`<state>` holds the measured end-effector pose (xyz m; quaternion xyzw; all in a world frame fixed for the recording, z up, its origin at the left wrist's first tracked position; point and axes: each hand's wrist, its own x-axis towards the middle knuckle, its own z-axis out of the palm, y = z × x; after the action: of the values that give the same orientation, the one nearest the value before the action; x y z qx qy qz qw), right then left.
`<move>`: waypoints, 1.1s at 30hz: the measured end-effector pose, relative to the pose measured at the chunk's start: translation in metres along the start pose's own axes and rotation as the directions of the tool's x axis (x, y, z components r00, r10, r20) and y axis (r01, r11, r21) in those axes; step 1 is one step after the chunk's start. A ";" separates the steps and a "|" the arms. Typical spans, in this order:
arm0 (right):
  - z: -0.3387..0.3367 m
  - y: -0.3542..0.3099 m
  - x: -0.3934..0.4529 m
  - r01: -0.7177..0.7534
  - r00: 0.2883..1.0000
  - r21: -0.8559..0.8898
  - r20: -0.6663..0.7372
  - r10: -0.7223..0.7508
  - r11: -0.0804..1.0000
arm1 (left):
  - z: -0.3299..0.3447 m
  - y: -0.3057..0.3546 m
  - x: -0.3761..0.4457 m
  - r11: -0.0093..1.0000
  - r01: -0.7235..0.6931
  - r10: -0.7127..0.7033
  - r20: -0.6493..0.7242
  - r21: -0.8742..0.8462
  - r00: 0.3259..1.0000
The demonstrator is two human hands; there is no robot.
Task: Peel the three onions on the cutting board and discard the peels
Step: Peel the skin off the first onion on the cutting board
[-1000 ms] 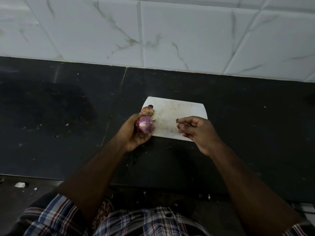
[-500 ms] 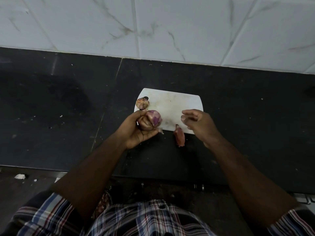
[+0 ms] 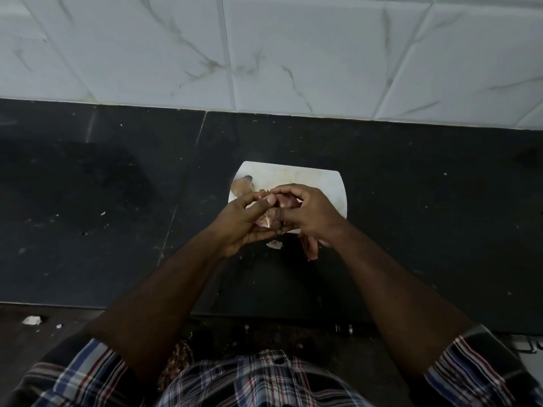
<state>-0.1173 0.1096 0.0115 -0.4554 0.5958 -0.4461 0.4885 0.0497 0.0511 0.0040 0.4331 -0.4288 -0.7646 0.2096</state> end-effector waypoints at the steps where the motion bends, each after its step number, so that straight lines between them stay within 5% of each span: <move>1: -0.001 -0.002 -0.001 -0.001 1.000 0.047 -0.006 0.001 0.999 | 0.001 0.001 0.000 1.000 -0.009 0.009 0.001 0.001 1.000; 8: -0.005 0.002 -0.006 -0.057 0.996 0.232 -0.049 0.070 0.971 | 0.005 -0.002 0.003 1.000 -0.007 0.007 0.017 -0.030 1.000; 11: -0.014 0.005 -0.006 -0.078 0.979 0.494 -0.128 0.161 0.866 | 0.005 -0.004 0.006 0.982 0.021 -0.027 -0.030 -0.188 0.999; 16: -0.031 0.018 -0.010 -0.175 0.971 0.610 -0.021 0.237 0.773 | 0.002 -0.004 0.015 0.962 0.056 -0.065 -0.027 -0.268 0.997; 25: -0.035 0.028 -0.024 -0.226 0.932 0.493 -0.141 0.334 0.840 | 0.006 0.004 0.048 0.954 0.049 0.014 -0.208 0.296 0.978; 33: -0.026 0.026 -0.033 -0.143 0.938 0.225 -0.279 0.204 0.964 | -0.010 0.001 0.036 0.605 0.001 0.308 -0.236 0.797 0.922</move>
<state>-0.1420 0.1486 -0.0050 -0.2761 0.6528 -0.5229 0.4734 0.0391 0.0209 -0.0153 0.5699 -0.7104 -0.3891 0.1382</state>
